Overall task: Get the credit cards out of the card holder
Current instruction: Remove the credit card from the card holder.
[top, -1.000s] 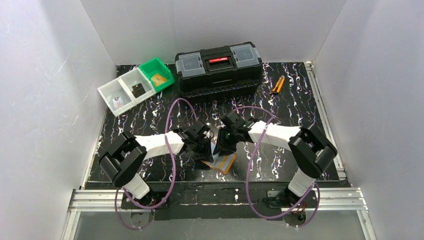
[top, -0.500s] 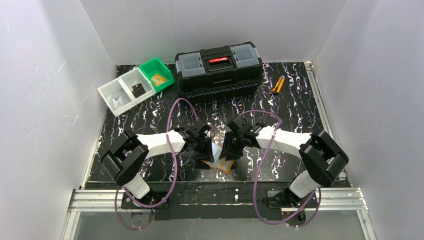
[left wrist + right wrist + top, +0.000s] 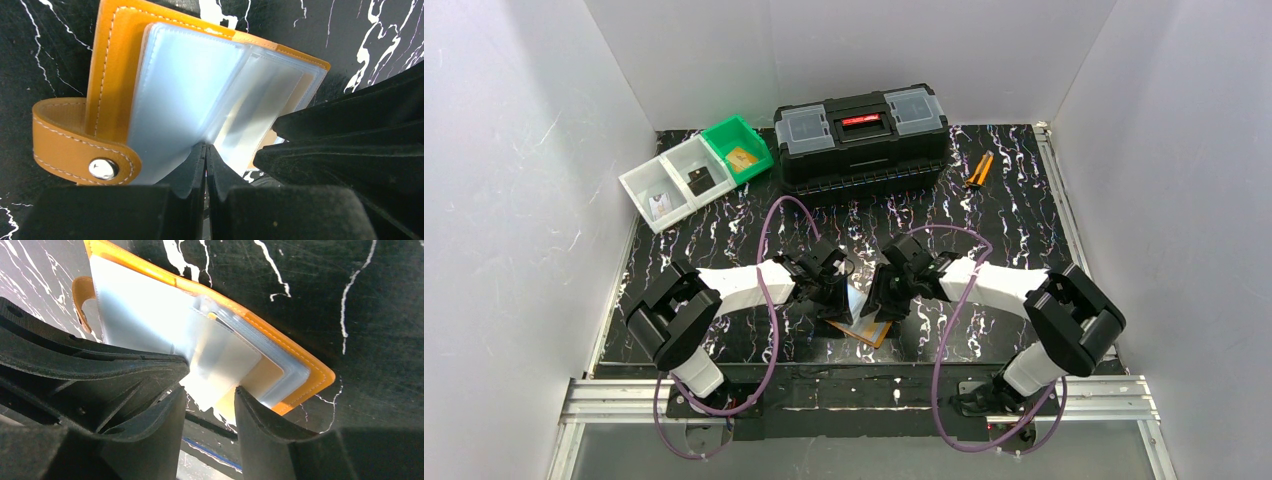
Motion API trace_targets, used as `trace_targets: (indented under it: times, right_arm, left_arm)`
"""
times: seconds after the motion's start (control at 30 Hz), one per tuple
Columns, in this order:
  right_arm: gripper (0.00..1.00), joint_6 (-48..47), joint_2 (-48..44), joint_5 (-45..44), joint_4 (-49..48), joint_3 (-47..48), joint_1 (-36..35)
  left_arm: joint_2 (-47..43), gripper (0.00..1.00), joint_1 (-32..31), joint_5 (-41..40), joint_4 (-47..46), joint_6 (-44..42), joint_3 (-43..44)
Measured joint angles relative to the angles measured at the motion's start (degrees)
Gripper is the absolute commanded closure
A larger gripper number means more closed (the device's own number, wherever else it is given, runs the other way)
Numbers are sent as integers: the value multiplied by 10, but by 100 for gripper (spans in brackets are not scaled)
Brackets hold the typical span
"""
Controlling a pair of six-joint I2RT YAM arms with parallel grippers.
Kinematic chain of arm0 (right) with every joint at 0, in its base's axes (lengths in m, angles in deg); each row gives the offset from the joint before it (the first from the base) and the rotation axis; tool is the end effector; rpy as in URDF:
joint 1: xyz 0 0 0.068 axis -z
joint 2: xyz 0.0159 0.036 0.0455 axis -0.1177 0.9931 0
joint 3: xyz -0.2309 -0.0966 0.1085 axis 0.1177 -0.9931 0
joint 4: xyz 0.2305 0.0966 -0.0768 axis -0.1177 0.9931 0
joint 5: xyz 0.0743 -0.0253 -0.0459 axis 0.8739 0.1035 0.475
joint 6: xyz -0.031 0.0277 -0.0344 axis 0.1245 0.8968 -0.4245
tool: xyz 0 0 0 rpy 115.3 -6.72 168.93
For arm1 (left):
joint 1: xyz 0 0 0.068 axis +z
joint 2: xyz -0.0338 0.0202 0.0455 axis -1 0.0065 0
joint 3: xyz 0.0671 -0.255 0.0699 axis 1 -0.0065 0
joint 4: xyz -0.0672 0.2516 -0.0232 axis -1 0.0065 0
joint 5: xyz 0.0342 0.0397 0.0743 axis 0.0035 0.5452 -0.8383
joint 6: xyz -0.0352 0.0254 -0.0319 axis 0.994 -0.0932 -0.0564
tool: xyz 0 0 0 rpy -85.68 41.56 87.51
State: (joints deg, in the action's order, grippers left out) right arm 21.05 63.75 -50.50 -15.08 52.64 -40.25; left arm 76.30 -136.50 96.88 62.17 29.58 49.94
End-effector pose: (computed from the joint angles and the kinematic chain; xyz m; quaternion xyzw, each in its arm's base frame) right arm 0.1930 0.2167 0.1635 0.0835 0.9530 0.2760 0.0929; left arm 0.2020 -0.2272 0.1556 0.0483 0.9484 -0.2860 0.1282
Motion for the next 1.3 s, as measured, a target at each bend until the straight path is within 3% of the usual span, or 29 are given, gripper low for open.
trace_targets:
  times: [0.63,1.03,1.17,1.3]
  right_arm:
    - [55,71,-13,31,-103,-63,10]
    - [85,70,37,44,-123,-38,12]
    - [94,66,43,42,-116,-31,12]
    - [95,55,43,33,-98,-22,12]
  left_arm:
    - [8,100,0,-2,20,7,14]
    - [6,100,0,-2,23,3,15]
    - [0,89,0,-8,42,-5,18]
    - [-16,79,-1,-26,84,-17,29]
